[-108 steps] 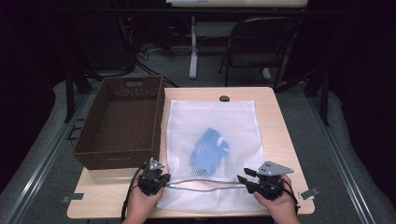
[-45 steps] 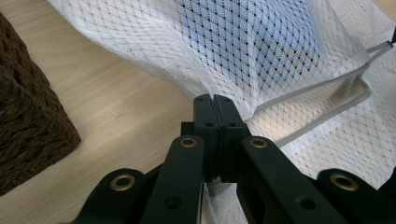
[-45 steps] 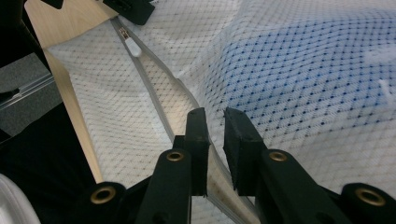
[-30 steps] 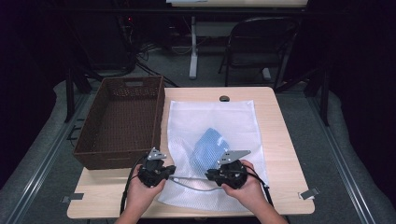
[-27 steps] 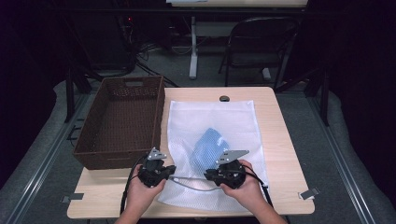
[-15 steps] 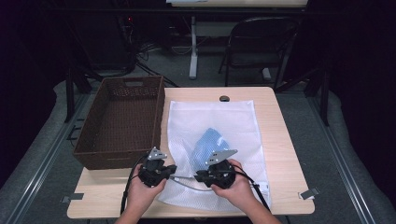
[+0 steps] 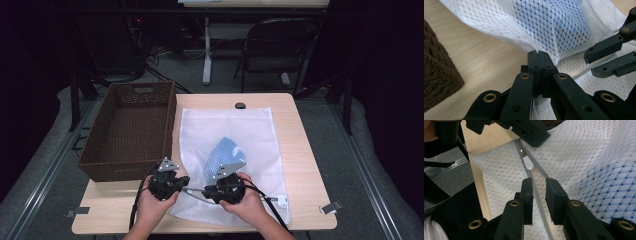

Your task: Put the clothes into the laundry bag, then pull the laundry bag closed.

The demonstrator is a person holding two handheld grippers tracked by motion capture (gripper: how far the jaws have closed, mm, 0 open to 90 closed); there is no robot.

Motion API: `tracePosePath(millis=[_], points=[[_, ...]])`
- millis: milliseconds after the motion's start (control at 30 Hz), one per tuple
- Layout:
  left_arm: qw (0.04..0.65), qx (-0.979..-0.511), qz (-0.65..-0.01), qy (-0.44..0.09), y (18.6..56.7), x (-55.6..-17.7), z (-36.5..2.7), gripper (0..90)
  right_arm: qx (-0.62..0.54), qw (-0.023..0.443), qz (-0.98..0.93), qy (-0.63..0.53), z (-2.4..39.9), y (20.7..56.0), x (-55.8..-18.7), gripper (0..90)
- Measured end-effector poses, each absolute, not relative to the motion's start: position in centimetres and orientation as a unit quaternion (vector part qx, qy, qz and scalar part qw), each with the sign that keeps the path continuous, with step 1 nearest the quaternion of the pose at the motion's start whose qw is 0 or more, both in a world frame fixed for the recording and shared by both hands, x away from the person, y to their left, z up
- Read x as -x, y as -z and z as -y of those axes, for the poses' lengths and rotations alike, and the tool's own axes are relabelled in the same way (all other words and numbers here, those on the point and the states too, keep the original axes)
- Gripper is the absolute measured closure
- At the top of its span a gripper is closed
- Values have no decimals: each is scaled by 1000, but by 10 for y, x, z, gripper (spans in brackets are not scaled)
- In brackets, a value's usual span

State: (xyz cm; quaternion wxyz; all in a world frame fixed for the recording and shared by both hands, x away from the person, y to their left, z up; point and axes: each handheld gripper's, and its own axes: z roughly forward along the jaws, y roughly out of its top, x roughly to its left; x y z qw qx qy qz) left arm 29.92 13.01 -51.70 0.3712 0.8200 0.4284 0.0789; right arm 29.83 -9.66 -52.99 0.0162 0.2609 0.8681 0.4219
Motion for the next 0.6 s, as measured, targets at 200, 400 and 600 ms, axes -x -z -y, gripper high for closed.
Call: tracePosePath(millis=[200,400,600], points=[[373,-821,-425,-81,516,-299,-130,899,-253,6,-868,-428,91,529,-298,739],[377,-818,-426,-81,516,-299,-129,899,-249,2,-868,-430,86,530,-298,711],[379,-818,-425,-78,515,-298,-129,900,-246,-3,-870,-426,80,535,-298,708]])
